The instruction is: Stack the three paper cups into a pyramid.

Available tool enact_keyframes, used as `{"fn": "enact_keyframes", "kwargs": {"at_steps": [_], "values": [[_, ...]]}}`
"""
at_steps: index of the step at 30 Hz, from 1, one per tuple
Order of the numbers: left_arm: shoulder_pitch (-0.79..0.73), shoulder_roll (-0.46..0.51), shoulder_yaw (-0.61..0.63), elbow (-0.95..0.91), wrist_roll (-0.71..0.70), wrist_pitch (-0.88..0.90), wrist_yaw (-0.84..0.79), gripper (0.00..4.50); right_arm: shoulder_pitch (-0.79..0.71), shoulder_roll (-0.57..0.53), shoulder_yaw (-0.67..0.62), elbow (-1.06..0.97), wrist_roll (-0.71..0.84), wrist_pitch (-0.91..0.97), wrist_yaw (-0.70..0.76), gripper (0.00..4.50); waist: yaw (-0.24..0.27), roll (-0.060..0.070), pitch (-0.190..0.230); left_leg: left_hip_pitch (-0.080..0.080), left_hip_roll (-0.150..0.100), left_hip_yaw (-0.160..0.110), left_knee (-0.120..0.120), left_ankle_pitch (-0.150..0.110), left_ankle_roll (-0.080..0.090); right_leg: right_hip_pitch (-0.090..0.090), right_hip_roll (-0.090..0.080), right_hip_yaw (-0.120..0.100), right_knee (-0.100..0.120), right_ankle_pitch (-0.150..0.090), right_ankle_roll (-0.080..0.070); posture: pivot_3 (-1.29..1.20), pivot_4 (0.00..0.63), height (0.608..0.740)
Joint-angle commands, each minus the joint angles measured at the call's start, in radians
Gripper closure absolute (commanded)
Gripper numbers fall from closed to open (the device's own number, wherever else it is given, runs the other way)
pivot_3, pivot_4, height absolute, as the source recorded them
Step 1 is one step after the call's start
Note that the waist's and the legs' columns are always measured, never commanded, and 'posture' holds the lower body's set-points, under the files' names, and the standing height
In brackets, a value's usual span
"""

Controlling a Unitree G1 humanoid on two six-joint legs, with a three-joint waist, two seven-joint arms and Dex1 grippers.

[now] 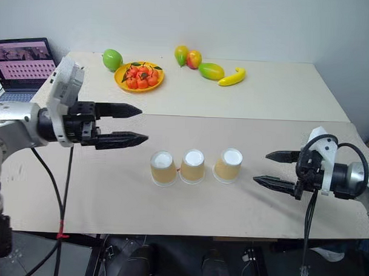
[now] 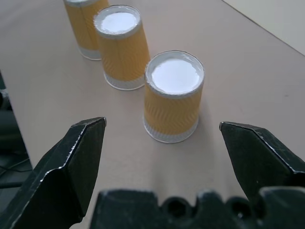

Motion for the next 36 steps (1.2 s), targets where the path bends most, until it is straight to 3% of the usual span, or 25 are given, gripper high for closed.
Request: {"fn": "enact_keyframes", "kwargs": {"at_steps": [1,19,28,31,34,36], "values": [[0.042,0.059,0.032,-0.031,-0.004,-0.021,-0.056,0.08,-0.032,0.022,0.045,0.033,-0.045,-0.074,0.007,0.0,-0.001,0.0,0.0,0.0,0.0,0.0,0.0,0.0,0.0,0.0,0.0,0.0,0.0,0.0,0.0,0.0,0.15,0.732],[0.132,0.048,0.122,-0.114,-0.045,-0.017,0.08,0.08,-0.385,0.2,0.268,0.348,-0.19,-0.207,0.059,0.0,-0.003,0.0,0.0,0.0,0.0,0.0,0.0,0.0,0.0,-0.001,0.0,0.0,0.001,0.0,-0.001,0.0,0.15,0.732],[0.153,0.053,0.126,-0.133,-0.064,-0.026,0.117,0.08,-0.424,0.233,0.286,0.381,-0.207,-0.201,0.086,0.0,-0.001,0.0,0.0,0.0,0.0,0.0,0.0,0.0,0.0,-0.001,0.0,0.0,0.001,0.0,-0.001,0.0,0.15,0.732],[0.156,0.053,0.121,-0.132,-0.063,-0.032,0.123,0.0,-0.421,0.233,0.283,0.377,-0.206,-0.194,0.085,0.65,-0.001,0.0,0.0,0.0,0.0,0.0,0.0,0.0,0.0,-0.001,0.0,0.0,0.001,0.0,-0.001,0.0,0.15,0.732],[0.155,0.048,0.117,-0.134,-0.067,-0.033,0.132,0.0,-0.42,0.236,0.279,0.369,-0.202,-0.186,0.078,1.72,-0.001,0.0,0.0,0.0,0.0,0.0,0.0,0.0,0.0,-0.001,0.0,0.0,0.001,0.0,-0.001,0.0,0.15,0.732],[0.157,0.047,0.113,-0.134,-0.066,-0.036,0.132,0.0,-0.418,0.235,0.274,0.35,-0.203,-0.184,0.064,1.84,-0.001,0.0,0.0,0.0,0.0,0.0,0.0,0.0,0.0,-0.001,0.0,0.0,0.001,0.0,-0.001,0.0,0.15,0.732]]}}
